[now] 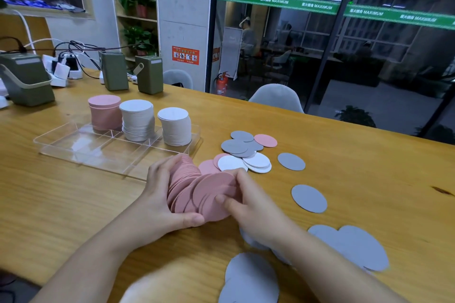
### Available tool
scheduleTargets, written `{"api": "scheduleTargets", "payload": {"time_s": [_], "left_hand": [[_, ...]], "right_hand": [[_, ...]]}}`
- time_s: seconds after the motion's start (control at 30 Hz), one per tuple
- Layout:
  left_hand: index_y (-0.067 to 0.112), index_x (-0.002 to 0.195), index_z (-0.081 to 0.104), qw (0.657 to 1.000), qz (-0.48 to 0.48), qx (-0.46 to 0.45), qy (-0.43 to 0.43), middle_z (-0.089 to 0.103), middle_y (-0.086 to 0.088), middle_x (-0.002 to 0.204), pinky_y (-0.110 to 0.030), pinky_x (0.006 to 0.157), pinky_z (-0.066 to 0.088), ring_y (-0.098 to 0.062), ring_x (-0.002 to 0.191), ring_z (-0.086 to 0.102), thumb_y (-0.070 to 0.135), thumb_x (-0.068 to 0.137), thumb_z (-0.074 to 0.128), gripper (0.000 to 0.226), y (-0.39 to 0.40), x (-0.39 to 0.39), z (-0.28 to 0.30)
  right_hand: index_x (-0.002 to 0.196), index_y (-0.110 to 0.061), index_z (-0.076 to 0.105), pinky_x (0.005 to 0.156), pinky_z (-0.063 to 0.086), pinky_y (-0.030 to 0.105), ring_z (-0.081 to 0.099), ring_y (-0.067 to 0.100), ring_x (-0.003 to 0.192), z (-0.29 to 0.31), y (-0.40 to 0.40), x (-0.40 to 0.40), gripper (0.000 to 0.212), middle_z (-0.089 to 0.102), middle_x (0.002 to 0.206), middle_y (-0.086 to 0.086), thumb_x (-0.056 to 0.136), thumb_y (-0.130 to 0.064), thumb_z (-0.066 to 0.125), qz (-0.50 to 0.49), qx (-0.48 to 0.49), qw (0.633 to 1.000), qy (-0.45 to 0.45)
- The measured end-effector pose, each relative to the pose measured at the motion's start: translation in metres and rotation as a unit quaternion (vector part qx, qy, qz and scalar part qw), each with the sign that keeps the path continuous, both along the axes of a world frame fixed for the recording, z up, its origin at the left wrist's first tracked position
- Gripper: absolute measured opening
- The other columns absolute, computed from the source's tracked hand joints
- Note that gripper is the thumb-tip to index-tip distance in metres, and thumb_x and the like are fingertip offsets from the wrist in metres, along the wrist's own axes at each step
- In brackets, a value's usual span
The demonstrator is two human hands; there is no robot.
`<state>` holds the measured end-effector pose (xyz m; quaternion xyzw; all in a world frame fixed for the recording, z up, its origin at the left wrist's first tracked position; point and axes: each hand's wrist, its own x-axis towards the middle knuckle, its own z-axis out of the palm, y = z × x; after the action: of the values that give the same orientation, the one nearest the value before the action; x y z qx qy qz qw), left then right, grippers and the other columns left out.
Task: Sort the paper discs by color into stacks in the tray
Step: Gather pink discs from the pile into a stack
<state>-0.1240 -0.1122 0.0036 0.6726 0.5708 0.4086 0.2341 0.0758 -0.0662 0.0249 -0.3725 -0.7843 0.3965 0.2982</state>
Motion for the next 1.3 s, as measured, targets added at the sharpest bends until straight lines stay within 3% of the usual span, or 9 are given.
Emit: {"api": "scheduleTargets", "payload": {"time_s": [0.13,0.27,0.43,0.53,0.7,0.87,1.07,1.2,1.3], "left_hand": [[0.054,0.130,0.012,1.000,0.011,0.025,0.012,0.007,0.036,0.134,0.011,0.089,0.014,0.030,0.122,0.008,0.069,0.040,0.073,0.110,0.002,0.002,-0.004],[0.051,0.131,0.013,0.999,0.016,0.033,0.008,0.019,0.025,0.131,0.010,0.088,0.017,0.030,0.120,0.013,0.054,0.046,0.069,0.101,0.003,0.002,-0.005],[0.049,0.133,0.013,1.000,0.008,0.030,0.003,0.009,0.033,0.135,0.009,0.091,0.016,0.028,0.124,0.011,0.070,0.034,0.077,0.120,0.001,0.003,-0.003],[0.051,0.132,0.007,1.000,0.008,0.022,0.020,0.003,0.040,0.132,0.010,0.091,0.012,0.029,0.123,0.007,0.086,0.029,0.067,0.124,0.000,0.004,-0.002],[0.054,0.130,0.006,0.999,0.005,0.024,0.036,0.001,0.043,0.129,0.011,0.090,0.010,0.031,0.121,0.005,0.060,0.043,0.071,0.109,0.001,0.005,-0.002],[0.058,0.126,-0.003,0.997,0.001,0.018,0.073,0.007,0.033,0.127,0.009,0.092,0.008,0.027,0.125,0.001,0.062,0.044,0.068,0.108,0.000,0.010,-0.004],[0.066,0.122,-0.006,0.998,-0.009,0.001,0.068,-0.001,0.042,0.129,0.012,0.087,0.009,0.031,0.121,0.001,0.056,0.046,0.067,0.106,0.001,0.004,-0.003],[0.063,0.126,-0.005,0.998,-0.012,-0.002,0.067,-0.004,0.041,0.132,0.012,0.088,0.010,0.030,0.122,0.003,0.056,0.047,0.066,0.107,-0.001,0.002,-0.002],[0.064,0.125,-0.006,0.998,-0.012,-0.005,0.063,-0.003,0.041,0.133,0.012,0.087,0.011,0.030,0.122,0.004,0.056,0.047,0.067,0.106,-0.002,0.002,-0.002]], "right_hand": [[0.099,-0.034,0.037,0.091,0.045,0.021,0.053,-0.004,0.103,-0.007,-0.009,-0.015,0.031,0.054,0.112,-0.012,0.087,-0.017,0.060,0.018,-0.012,0.999,0.024],[0.131,-0.044,0.023,0.107,0.025,0.011,0.023,-0.016,0.131,0.002,-0.009,-0.012,0.061,0.028,0.143,-0.026,0.077,-0.036,0.049,0.037,0.015,0.998,0.052],[0.146,-0.037,0.015,0.113,-0.001,0.012,-0.006,-0.007,0.141,0.003,-0.008,-0.009,0.057,-0.001,0.148,-0.032,0.095,-0.038,0.041,0.103,0.214,0.964,-0.116],[0.149,-0.026,0.015,0.112,0.001,0.010,-0.004,-0.012,0.139,-0.001,-0.005,-0.004,0.059,0.003,0.151,-0.024,0.095,-0.039,0.037,0.120,0.165,0.970,-0.134],[0.150,-0.018,0.011,0.114,0.010,0.011,0.008,-0.018,0.134,0.003,-0.004,-0.007,0.055,0.007,0.157,-0.012,0.101,-0.032,0.033,0.061,0.006,0.997,-0.050],[0.127,-0.047,0.013,0.092,0.010,-0.009,0.009,-0.043,0.106,0.001,-0.004,-0.016,0.037,0.013,0.121,-0.048,0.101,-0.028,0.031,0.122,-0.072,0.990,-0.015],[0.137,-0.020,0.044,0.101,0.028,0.013,0.041,-0.005,0.121,-0.005,0.030,-0.015,0.041,0.046,0.139,-0.010,0.100,-0.034,0.037,0.049,-0.017,0.998,-0.033],[0.142,-0.018,0.036,0.108,0.017,0.019,0.021,0.009,0.141,0.002,0.069,-0.015,0.042,0.036,0.148,-0.006,0.100,-0.020,0.038,0.001,0.124,0.967,-0.222],[0.111,-0.011,0.053,0.099,0.035,0.035,0.040,0.018,0.117,-0.004,0.091,-0.016,0.025,0.051,0.114,-0.001,0.099,-0.025,0.037,0.012,0.139,0.936,-0.322]]}}
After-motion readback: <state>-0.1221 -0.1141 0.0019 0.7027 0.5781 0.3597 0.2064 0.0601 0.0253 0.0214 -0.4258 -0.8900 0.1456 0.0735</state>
